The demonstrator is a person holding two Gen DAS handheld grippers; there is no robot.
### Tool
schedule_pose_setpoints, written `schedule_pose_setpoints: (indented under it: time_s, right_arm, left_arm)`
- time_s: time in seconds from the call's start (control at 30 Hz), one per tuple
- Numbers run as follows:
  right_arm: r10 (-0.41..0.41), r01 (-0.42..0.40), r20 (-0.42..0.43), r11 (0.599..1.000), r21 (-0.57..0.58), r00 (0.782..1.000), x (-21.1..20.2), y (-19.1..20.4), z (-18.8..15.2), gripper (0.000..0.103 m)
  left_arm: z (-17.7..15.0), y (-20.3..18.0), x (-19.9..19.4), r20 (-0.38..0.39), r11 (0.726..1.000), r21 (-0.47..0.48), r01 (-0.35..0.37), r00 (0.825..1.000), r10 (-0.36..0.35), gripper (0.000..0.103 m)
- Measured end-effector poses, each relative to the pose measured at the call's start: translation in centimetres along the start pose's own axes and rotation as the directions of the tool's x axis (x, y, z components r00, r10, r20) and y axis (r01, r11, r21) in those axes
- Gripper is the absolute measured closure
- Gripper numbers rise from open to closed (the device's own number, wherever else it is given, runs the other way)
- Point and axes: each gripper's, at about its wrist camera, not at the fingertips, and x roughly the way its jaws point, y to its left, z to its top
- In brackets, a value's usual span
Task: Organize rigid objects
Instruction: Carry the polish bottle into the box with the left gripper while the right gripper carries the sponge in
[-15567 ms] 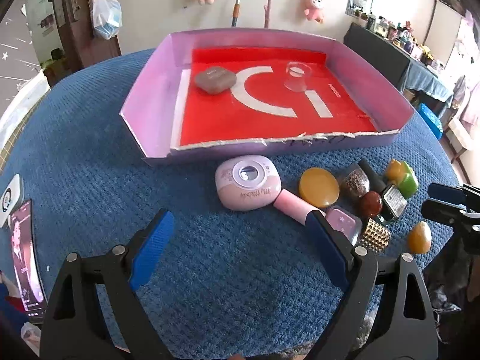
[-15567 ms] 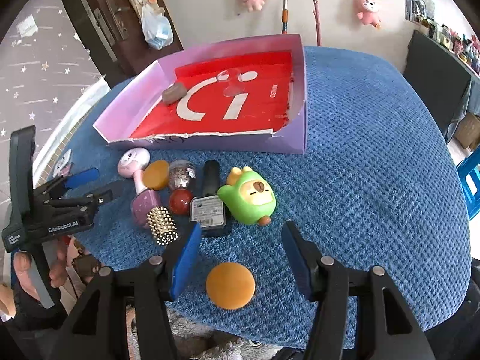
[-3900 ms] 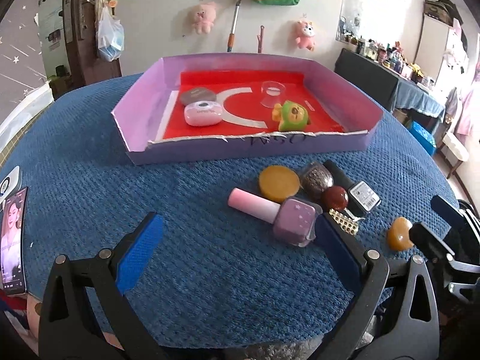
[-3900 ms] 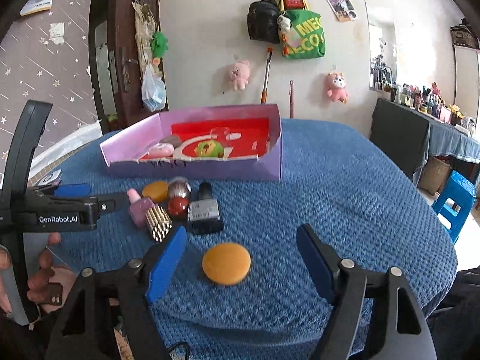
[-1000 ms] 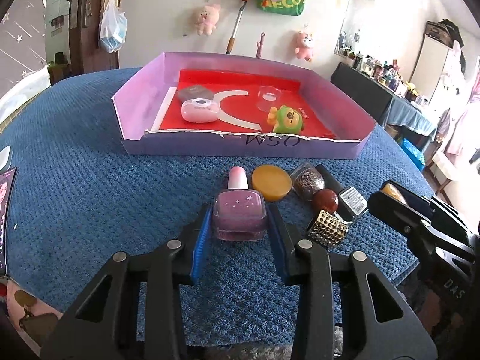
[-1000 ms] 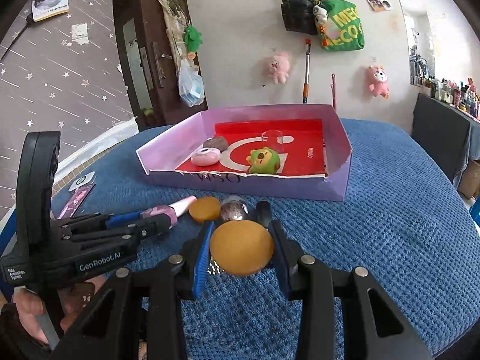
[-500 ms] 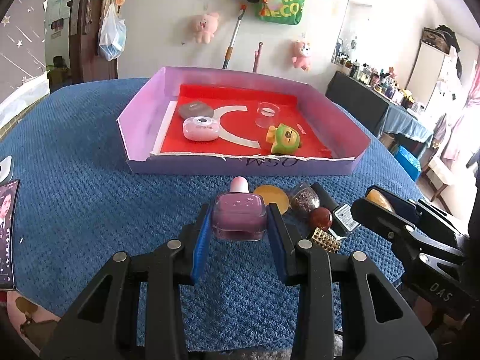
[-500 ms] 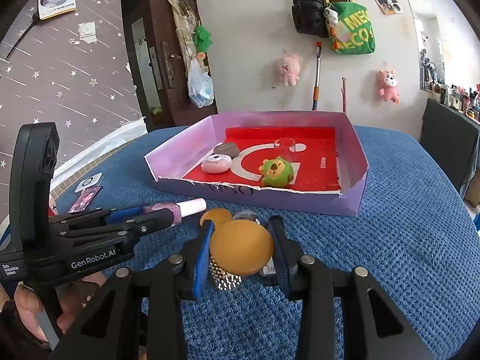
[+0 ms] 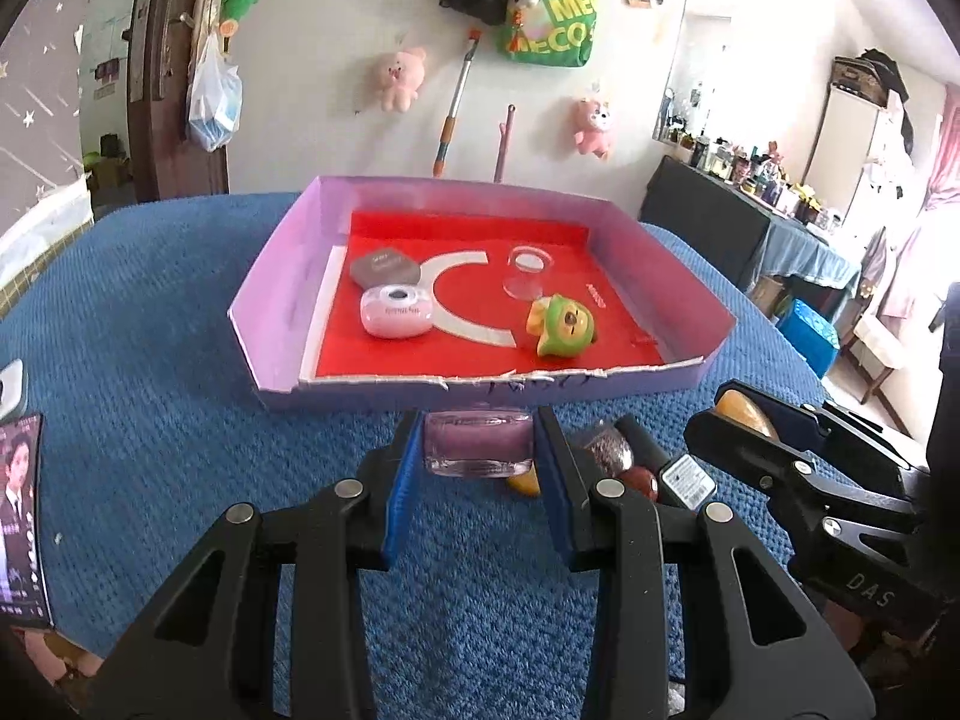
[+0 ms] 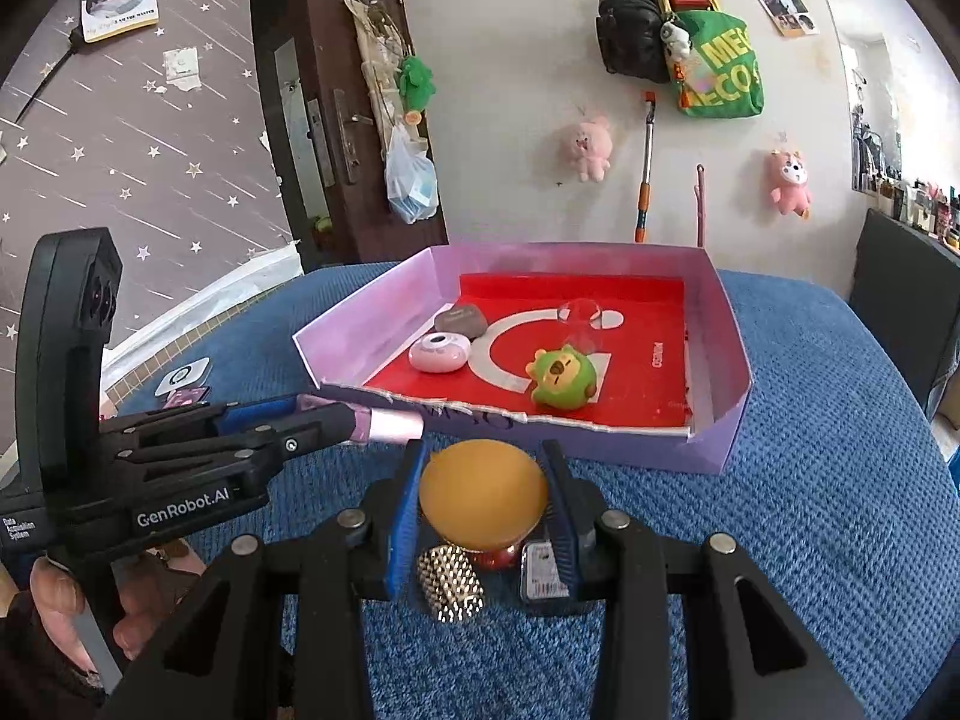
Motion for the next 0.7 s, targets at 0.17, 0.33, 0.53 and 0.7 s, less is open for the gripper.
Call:
schedule_pose_setpoints:
  time_s: [0.17,0.33,0.53,0.7]
  right_arm:
    - [0.002,-0.002,0.002,1.000,-0.008,1.000,0.3,-0.1,0.7,0.064]
    - [-0.004,0.004,0.009,1.000,-0.013,1.000,0.7,-0.3,1.3,0.064]
    - [-0.004,0.004,0.006,1.000,-0.016,1.000,1.3,-0.6,2.2,0.064]
    - [0.005,-0.005,0.000,1.000,-0.010,1.000,2.1,-1.0,3.0,0.063]
  left_arm:
    - [0.5,0.1,0.2,0.003,1.000,0.000,0.011,1.000,-0.011,0.069]
    - [1.1,0.3,0.5,0.009,1.000,0.002,0.014,1.000,-0.014,0.069]
    - [1.8,0.4,1.0,0.009,1.000,0.006,0.022,1.000,-0.022,0.069]
    - [2.5,0.6,1.4,0.013,1.000,0.001,0.030,0.999,-0.030,0.069]
